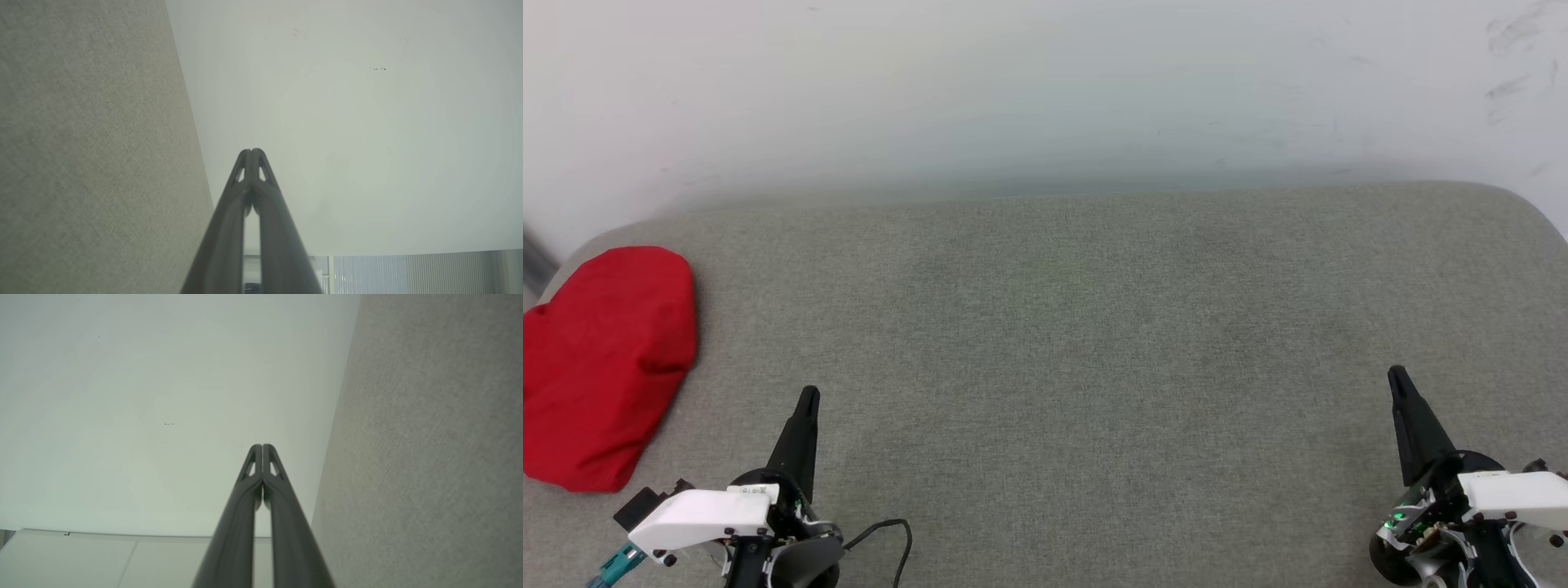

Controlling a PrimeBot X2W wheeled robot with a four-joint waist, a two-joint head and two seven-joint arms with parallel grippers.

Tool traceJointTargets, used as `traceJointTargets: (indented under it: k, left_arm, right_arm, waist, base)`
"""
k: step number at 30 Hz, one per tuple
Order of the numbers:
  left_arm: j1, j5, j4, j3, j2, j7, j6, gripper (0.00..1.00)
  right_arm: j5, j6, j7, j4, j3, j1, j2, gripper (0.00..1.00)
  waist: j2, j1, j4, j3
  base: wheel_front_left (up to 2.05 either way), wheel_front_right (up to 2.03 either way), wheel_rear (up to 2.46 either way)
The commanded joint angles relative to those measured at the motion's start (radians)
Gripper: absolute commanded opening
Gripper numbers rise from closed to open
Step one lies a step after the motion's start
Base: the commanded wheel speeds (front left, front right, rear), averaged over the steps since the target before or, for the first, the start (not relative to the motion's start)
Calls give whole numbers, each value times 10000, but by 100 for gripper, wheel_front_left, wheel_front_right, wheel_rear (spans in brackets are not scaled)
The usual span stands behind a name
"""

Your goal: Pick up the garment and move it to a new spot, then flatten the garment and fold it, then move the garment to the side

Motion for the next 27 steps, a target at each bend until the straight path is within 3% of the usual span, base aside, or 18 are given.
traceJointTargets:
  k: [1, 27]
  left_arm:
    - [-100, 19, 8, 21, -5, 14, -25, 0]
    - [-100, 18, 7, 18, -5, 12, -25, 0]
  right_arm:
    - [-47, 0, 10, 7, 6, -119, 39, 0]
    - [-46, 0, 9, 7, 7, -119, 39, 0]
  waist:
    - [0, 0, 0, 0]
    - [0, 0, 0, 0]
  base:
    - [0, 0, 0]
    - [0, 0, 0]
